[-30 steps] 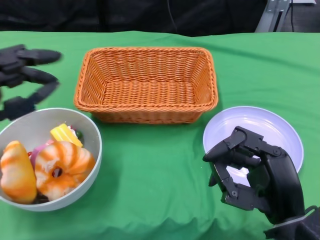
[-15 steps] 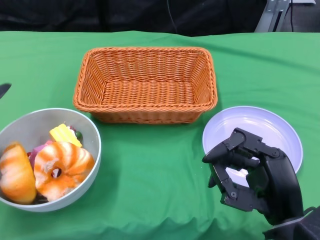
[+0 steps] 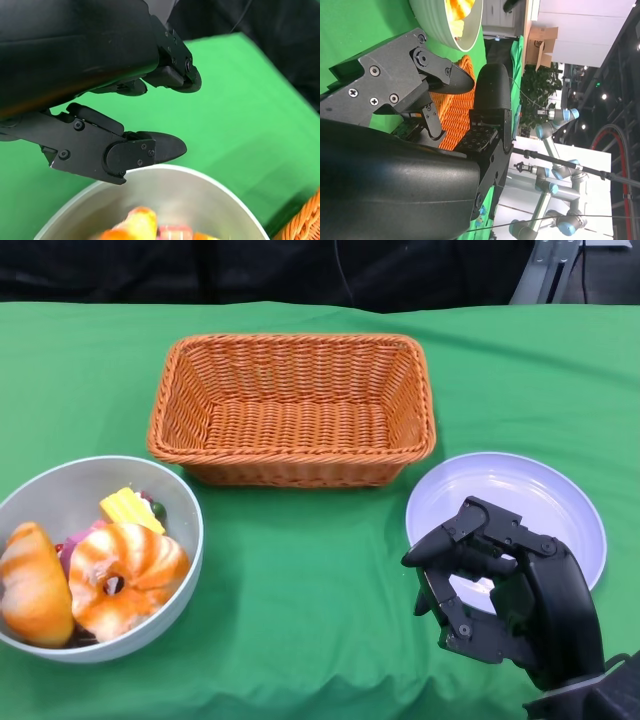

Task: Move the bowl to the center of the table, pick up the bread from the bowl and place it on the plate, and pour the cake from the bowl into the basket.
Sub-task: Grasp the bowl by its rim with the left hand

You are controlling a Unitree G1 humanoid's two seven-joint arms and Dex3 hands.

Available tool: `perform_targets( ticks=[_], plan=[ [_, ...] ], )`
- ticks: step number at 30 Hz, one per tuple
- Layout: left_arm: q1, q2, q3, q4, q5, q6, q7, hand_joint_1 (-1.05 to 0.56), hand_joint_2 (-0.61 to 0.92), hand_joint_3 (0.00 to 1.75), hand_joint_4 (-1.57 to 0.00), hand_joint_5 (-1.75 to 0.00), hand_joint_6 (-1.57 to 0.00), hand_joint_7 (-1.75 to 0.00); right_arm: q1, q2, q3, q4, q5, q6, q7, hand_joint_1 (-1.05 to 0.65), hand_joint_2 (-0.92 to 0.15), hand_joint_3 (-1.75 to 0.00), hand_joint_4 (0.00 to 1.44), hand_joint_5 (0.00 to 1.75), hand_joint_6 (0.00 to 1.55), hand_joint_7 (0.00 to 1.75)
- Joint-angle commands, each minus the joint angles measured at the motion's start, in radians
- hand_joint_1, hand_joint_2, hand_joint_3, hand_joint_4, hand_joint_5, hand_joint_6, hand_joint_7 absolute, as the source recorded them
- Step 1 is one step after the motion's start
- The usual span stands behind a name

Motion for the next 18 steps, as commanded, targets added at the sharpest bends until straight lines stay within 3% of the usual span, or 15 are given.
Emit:
perform_targets(
  ticks=[1,10,14,18],
  plan=[
    [-0.037,0.027,-0.036,0.028,0.015,0.067,-0.040,-0.50,0.92,0.59,-0.22,-0.01,-0.31,0.00,-0.007,0.001,-0.006,0.008,0.010,-0.017,-0.003,-0.11,-0.56,-0.99,0.84,1.53,0.77,1.13],
    [-0.099,0.018,-0.081,0.147,0.013,0.161,-0.069,-0.52,0.92,0.59,-0.22,0.00,-0.23,0.00,-0.009,0.002,-0.007,0.012,0.011,-0.020,-0.001,-0.11,-0.56,-0.99,0.84,1.52,0.77,1.13],
    [-0.110,0.011,-0.067,0.193,-0.018,0.156,-0.077,-0.52,0.92,0.58,-0.22,0.00,-0.22,0.00,-0.007,0.000,-0.006,0.009,0.008,-0.018,-0.002,-0.11,-0.57,-0.98,0.83,1.52,0.77,1.13],
    [-0.114,-0.014,0.012,0.238,-0.106,0.149,-0.065,-0.52,0.92,0.51,-0.22,0.00,-0.19,0.00,-0.008,0.003,-0.005,0.009,-0.001,-0.020,-0.008,-0.11,-0.57,-0.97,0.84,1.52,0.77,1.13]
  ],
)
